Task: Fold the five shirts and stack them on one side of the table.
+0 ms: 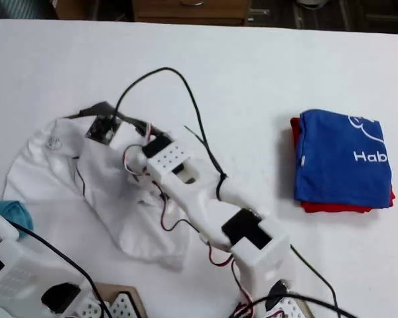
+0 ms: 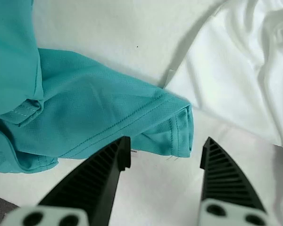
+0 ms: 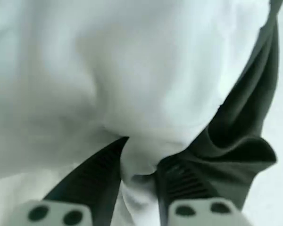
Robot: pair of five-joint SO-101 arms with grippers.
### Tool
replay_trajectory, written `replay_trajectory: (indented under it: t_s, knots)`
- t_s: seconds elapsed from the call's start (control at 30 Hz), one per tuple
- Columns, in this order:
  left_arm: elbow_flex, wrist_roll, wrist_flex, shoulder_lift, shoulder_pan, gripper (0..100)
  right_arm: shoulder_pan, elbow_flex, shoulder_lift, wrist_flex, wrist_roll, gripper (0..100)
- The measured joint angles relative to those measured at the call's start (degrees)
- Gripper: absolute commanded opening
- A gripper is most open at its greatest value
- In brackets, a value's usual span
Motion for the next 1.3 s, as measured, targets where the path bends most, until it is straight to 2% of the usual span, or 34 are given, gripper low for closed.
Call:
replay_trajectory:
  t_s: [0.27,0.4,0.7,0.8,0.97,1.03,1.3]
  knots:
    - [0.0,0.0,0.0,0.0,3.5,26,0.4,-1.0,-9.4,5.3,0.0,2.2]
    - [1.6,0.0,0.0,0.0,5.8,26,2.8,-1.0,-14.8,7.1,0.0,2.2]
    - [6.2,0.0,0.0,0.0,11.7,26,22.2,-4.9,-19.2,7.6,0.0,2.4]
    - [6.2,0.0,-0.1,0.0,13.0,26,24.7,-3.3,-19.2,7.7,0.0,4.4]
    - [6.4,0.0,-1.2,0.0,13.1,26,23.4,-1.8,-19.2,9.3,0.0,23.9]
    - [6.4,0.0,-1.4,0.0,13.1,26,21.4,-1.8,-19.2,10.3,0.0,28.6]
    - [6.4,0.0,-1.4,0.0,13.2,26,9.5,-5.1,-18.5,10.8,0.0,29.4]
